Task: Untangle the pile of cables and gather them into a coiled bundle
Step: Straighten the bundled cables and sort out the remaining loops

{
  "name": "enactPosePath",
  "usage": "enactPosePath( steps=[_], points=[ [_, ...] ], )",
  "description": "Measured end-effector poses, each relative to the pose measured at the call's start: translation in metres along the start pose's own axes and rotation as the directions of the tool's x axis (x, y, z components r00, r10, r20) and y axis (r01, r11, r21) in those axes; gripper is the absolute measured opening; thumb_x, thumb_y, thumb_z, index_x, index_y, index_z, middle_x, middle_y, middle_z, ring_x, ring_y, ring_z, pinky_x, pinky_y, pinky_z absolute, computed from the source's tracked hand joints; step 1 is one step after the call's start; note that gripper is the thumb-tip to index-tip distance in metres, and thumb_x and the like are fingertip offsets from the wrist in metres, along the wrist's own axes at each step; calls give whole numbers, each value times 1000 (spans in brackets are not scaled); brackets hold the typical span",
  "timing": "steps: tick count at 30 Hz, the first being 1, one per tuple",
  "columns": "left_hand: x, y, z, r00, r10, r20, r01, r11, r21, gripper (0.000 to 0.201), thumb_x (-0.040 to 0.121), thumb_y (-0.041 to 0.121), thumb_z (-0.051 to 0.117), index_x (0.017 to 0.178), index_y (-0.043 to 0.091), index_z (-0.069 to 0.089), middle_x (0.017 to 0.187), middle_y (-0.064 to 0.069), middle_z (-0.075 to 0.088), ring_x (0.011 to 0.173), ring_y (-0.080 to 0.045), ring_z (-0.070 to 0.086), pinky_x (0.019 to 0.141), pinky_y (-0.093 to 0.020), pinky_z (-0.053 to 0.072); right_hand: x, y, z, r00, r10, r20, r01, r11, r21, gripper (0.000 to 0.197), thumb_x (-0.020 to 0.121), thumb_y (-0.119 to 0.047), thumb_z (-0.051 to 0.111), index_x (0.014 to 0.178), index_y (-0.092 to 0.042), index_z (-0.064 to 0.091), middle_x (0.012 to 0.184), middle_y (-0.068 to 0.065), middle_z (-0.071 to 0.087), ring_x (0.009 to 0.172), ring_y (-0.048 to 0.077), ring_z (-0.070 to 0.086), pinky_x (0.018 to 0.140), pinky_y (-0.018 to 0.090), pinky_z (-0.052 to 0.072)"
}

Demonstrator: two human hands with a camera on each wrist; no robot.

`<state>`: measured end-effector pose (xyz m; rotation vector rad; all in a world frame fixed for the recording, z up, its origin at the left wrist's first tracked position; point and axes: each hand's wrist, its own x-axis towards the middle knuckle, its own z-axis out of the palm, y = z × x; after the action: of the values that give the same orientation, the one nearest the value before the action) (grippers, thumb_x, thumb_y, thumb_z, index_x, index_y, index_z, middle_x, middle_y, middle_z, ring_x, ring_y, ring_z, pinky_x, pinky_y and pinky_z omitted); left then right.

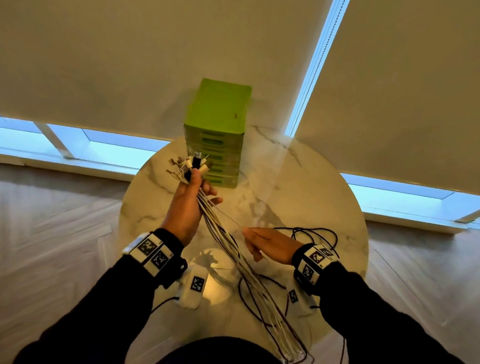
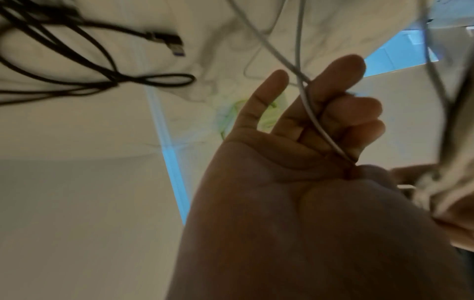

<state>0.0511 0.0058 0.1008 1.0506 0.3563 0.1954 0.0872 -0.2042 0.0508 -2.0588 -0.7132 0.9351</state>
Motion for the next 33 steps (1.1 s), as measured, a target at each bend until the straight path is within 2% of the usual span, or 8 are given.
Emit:
enactPosePath(
  steps=[2,5,8,16,19,25,29,33],
  points=[
    [5,13,-3,999,33,-2,-34,998,-55,41,109,35,33,129,7,55,67,5,44,64,-13,55,77,-44,58,-1,17,1,999,45,3,-45,999,-24,54,106,-52,29,80,-11,53,68,0,54,65,13,53,78,31,47],
    [11,37,-8,998,68,-3,-68,993,-93,34,108,39,35,92,15,52,64,7,35,49,-8,36,51,-27,40,-3,47,3,995,93,-44,-96,991,-90,56,98,-69,28,74,-24,52,68,-3,55,65,14,53,81,41,50],
    [15,50,-10,995,100,-7,-100,994,-40,34,109,37,35,80,20,43,61,8,32,47,-5,28,46,-21,27,3,58,-6,967,137,-217,-154,986,-64,51,97,-69,32,69,-31,52,65,-6,56,62,16,55,81,51,53],
    [2,18,1,998,48,41,-52,993,108,25,109,23,39,108,11,61,62,9,33,53,-5,31,54,-23,25,23,-36,-28,813,-143,-564,168,986,-8,33,108,-34,39,76,-28,47,69,-9,50,64,2,47,67,28,41],
    [0,7,5,1000,4,16,-7,981,196,34,109,35,37,90,13,56,64,6,40,55,-8,35,56,-25,28,22,-68,-18,830,-265,-491,259,962,-81,28,108,-38,37,84,-26,47,71,-8,50,65,9,50,66,33,44],
    [-2,12,12,996,-87,10,84,974,210,40,106,43,39,93,14,62,72,4,54,65,-7,50,64,-21,41,25,-86,-3,889,-405,-214,324,886,-332,27,108,-42,32,112,-25,53,88,-1,66,75,19,61,70,36,47],
    [0,16,15,999,-50,-2,50,997,53,31,108,33,39,84,20,53,65,4,43,60,-10,37,58,-24,32,24,-74,-5,933,-343,-110,308,919,-246,36,107,-47,30,90,-24,52,76,0,60,70,17,58,74,40,49],
    [11,24,5,993,-9,-121,-3,995,-97,29,109,33,37,86,22,50,61,5,46,59,-13,51,60,-26,39,10,-32,-5,985,-171,-20,162,960,-226,44,106,-50,26,81,-22,47,70,-5,52,67,12,51,77,37,47]
  ],
)
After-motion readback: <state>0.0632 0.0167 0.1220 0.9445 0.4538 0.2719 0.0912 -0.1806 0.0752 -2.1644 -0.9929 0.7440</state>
